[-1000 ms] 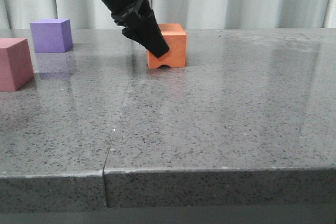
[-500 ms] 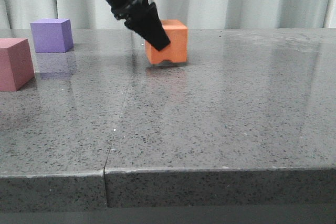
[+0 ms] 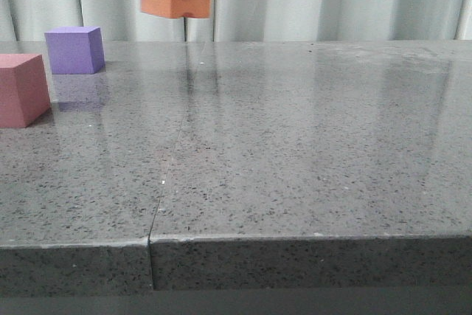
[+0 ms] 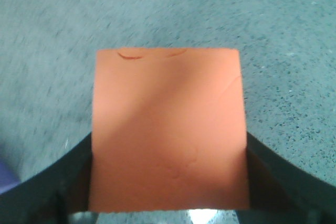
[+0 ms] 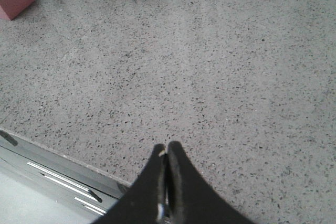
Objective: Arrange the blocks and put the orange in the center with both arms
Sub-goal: 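Lift the orange cube with the left gripper toward the pink and purple cubes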
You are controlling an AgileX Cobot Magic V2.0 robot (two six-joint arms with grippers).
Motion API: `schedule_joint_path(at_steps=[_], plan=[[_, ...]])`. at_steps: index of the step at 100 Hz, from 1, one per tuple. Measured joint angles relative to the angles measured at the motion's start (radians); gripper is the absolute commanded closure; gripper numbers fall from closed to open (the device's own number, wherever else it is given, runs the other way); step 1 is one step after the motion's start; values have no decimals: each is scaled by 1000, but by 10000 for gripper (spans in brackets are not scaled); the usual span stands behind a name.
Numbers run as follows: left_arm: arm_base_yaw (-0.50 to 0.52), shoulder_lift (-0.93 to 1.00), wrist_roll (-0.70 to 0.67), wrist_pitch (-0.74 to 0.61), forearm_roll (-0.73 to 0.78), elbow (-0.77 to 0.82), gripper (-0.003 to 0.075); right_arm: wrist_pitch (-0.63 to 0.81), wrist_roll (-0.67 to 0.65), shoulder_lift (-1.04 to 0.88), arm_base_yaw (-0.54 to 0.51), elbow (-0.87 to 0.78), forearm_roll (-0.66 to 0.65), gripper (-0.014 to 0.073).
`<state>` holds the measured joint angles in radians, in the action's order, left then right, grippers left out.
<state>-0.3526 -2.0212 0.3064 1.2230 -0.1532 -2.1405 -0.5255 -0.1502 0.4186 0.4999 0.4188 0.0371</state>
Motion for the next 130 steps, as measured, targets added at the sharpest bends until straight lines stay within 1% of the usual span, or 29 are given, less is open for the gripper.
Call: schedule_joint_path(at_steps=[8,20,30,45,63,94,103,114,130], plan=[[29,5,-89,14,17,0,447,0,0,0,0,0,0,663],[77,7,-187,31,52,0,447,0,0,0,0,0,0,663],[109,11,-240,31,85,0,447,0,0,0,0,0,0,663],[127,19,-306,33,153,0,447,0,0,0,0,0,0,663],[130,37,-346,33,213,0,447,0,0,0,0,0,0,663],[144,131,-355,37,214,2,447,0,0,0,0,0,0,663],[164,183,-356,37,214,42,447,0,0,0,0,0,0,663],[183,244,-370,30,214,145,447,0,0,0,0,0,0,663],[200,322,-439,-89,214,328,447,0,0,0,0,0,-2,663]])
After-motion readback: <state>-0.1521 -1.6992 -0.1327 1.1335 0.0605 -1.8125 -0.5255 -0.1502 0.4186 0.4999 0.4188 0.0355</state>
